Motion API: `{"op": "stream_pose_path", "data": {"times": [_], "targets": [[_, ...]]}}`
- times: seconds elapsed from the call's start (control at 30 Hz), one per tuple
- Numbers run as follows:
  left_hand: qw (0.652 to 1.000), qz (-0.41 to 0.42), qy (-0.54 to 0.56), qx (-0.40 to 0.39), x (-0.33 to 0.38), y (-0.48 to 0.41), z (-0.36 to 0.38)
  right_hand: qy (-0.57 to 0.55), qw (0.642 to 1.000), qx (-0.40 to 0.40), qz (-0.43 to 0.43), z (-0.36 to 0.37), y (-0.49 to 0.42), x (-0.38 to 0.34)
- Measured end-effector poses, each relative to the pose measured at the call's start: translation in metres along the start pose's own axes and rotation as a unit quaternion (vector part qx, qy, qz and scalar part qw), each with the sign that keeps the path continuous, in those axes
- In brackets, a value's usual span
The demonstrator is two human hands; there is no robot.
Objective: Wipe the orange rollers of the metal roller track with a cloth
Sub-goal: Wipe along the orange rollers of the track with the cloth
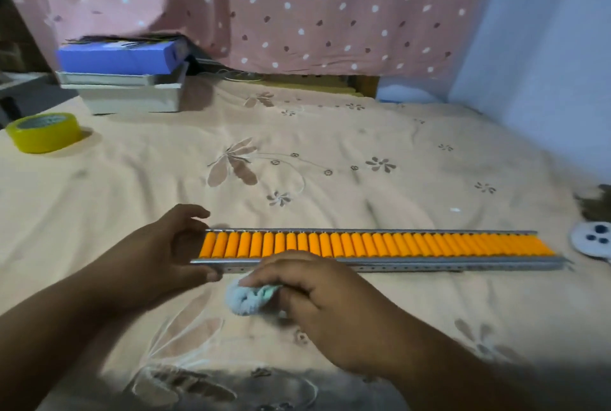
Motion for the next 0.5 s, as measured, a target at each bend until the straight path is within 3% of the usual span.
{"op": "stream_pose_path", "data": {"times": [0.1,0.2,0.33,0.5], "targets": [[0.997,0.014,-0.072,0.001,0.021,0.007,0.005,-0.096,0.985,0.146,0.012,-0.04,0.057,0.033],[0.989,0.037,-0.141,0.007,0.067,-0.01,0.033,-0.14,0.944,0.297,0.034,-0.083,0.122,0.073],[0.973,0.113,-0.199,-0.027,0.149,-0.036,0.069,-0.116,0.922,0.362,0.076,-0.105,0.162,0.092],[0.953,0.216,-0.185,-0.105,0.294,-0.088,0.156,-0.152,0.879,0.438,0.111,-0.146,0.219,0.118]]}}
Point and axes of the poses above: each hand's wrist, its own y-axis away from the middle knuckle, its own z-axis out of the palm, x = y × z, the point moved 6 cm from there along -y, towards the middle knuckle, and after that the axes turned 2 degrees about -z, right-handed, at the moved point
